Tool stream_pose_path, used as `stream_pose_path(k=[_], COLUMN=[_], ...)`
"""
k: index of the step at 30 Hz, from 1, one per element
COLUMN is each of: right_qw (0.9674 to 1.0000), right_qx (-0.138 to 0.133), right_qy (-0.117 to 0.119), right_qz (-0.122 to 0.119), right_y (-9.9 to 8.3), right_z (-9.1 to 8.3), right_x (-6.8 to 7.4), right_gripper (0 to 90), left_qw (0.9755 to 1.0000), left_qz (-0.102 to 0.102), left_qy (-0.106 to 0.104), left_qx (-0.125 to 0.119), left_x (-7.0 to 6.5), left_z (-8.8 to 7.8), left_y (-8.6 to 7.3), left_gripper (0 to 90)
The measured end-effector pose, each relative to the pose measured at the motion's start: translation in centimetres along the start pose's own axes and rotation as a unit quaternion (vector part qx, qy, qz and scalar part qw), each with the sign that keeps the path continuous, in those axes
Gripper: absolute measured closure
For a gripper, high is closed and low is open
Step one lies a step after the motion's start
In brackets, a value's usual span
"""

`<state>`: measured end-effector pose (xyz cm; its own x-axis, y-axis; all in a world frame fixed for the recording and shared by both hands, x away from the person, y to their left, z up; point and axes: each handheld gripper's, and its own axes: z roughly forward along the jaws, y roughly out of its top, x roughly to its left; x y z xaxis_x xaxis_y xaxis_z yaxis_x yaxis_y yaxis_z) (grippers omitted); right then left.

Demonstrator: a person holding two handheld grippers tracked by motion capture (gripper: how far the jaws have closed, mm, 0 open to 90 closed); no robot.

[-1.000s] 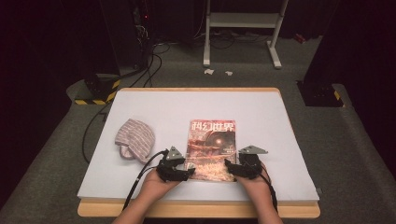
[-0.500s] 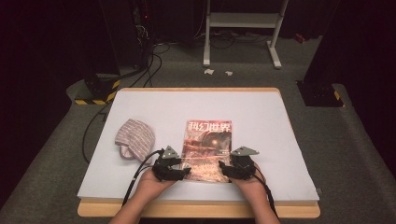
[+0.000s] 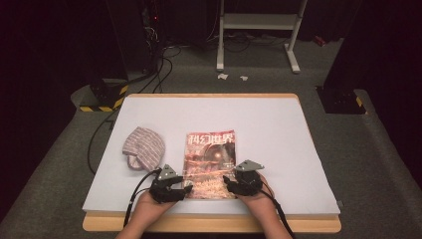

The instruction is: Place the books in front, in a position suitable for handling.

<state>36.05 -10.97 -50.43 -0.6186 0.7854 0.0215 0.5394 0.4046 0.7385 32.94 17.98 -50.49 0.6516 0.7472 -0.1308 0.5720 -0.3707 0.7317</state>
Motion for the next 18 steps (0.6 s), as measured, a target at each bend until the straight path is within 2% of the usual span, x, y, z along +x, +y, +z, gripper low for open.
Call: stream_pose_path(k=[5,9,10,11,12,14,17,18], right_qw=[0.9998,0.9994,0.999,0.999,0.9981,0.9977,0.998,0.9984], right_qx=[-0.006,-0.031,-0.039,-0.039,-0.054,-0.062,-0.056,-0.048], right_qy=[0.017,-0.011,-0.019,-0.019,-0.025,-0.022,-0.025,-0.028], right_qz=[0.011,0.008,0.008,0.008,0.011,0.016,0.014,0.003], right_y=[-0.3,-0.3,-0.3,-0.3,-0.4,-0.5,-0.6,-0.8], right_z=[-0.1,-0.8,-1.1,-1.1,-1.6,-1.8,-2.0,-1.9], right_x=[-0.6,-1.0,-1.2,-1.2,-1.7,-2.2,-2.6,-2.8], right_gripper=[37.3,34.1,34.4,34.4,35.9,36.2,36.5,31.3], left_qw=[0.9999,0.9991,0.999,0.999,0.999,0.9991,0.9992,0.999], left_qz=[0.01,0.038,0.04,0.04,0.039,0.034,0.029,0.027], left_qy=[-0.009,0.019,0.02,0.02,0.02,0.021,0.018,0.018], left_qx=[0.001,0.001,-0.001,-0.001,-0.008,-0.014,-0.02,-0.031], left_x=[0.5,0.4,0.5,0.5,0.7,1.0,1.3,1.6], left_z=[0.0,-0.4,-0.6,-0.6,-0.9,-1.2,-1.6,-2.0], left_y=[0.1,0.4,0.4,0.4,0.5,0.5,0.6,0.6], left_gripper=[42.7,41.8,41.3,41.4,41.8,41.9,41.2,41.2])
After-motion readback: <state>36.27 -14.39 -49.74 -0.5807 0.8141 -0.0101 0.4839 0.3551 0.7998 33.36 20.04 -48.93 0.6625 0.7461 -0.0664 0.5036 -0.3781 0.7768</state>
